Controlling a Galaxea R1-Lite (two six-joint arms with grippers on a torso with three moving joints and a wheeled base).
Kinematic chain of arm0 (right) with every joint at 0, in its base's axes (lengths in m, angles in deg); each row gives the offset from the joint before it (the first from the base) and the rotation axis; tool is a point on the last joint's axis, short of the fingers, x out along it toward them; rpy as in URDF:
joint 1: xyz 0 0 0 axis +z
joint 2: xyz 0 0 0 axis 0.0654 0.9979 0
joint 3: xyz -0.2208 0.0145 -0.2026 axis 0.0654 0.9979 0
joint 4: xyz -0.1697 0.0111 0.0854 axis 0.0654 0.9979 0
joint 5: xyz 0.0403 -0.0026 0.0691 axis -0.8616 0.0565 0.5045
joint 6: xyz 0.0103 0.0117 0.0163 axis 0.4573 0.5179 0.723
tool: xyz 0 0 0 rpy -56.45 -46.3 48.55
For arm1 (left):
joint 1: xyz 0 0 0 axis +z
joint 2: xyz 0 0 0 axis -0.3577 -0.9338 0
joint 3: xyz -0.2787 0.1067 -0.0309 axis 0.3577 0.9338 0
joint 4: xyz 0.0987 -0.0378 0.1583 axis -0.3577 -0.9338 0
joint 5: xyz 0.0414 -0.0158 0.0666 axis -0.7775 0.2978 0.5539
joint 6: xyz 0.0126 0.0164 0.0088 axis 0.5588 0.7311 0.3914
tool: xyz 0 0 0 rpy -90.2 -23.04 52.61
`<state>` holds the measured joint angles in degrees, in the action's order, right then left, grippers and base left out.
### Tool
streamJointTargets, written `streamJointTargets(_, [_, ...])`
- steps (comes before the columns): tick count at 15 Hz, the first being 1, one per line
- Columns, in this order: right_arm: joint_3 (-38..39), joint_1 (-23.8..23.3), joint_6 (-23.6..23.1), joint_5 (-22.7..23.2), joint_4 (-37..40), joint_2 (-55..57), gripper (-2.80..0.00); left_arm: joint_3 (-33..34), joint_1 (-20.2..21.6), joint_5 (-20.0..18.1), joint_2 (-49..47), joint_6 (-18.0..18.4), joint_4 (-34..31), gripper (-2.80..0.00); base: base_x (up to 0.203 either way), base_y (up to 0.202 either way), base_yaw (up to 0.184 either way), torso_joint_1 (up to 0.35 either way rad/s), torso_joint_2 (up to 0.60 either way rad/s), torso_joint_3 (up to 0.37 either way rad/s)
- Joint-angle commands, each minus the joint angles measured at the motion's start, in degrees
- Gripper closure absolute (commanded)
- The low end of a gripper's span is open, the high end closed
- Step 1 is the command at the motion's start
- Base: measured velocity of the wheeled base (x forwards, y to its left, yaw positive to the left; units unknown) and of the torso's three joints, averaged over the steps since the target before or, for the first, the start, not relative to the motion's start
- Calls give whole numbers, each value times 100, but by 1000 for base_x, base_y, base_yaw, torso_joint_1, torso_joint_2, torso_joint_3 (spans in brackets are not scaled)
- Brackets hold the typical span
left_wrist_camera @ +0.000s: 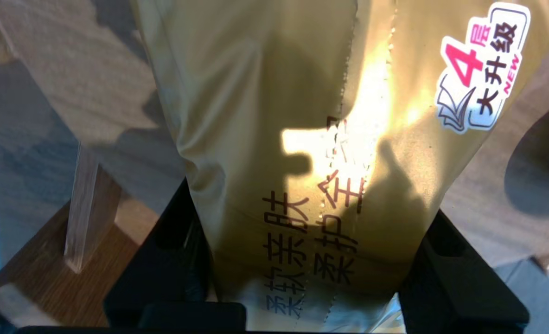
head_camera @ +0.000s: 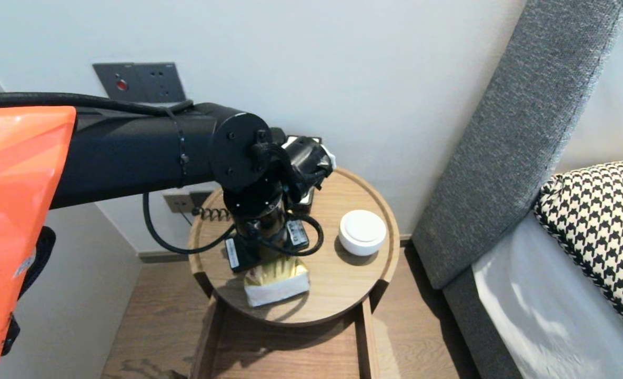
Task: Put the tissue on the table in the drawer one by one
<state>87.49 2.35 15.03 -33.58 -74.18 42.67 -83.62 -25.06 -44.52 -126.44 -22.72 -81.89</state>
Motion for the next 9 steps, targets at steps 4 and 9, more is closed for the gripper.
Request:
streamJointTargets(4, [149, 0, 0, 0, -5, 8, 0, 23, -58, -857, 965, -6, -713, 0, 0, 0, 0, 0, 0, 0])
streamJointTargets(9, [149, 0, 0, 0, -5, 8, 0, 468, -152, -1619, 1557, 208, -1535, 0, 0, 0, 0, 0, 0, 0])
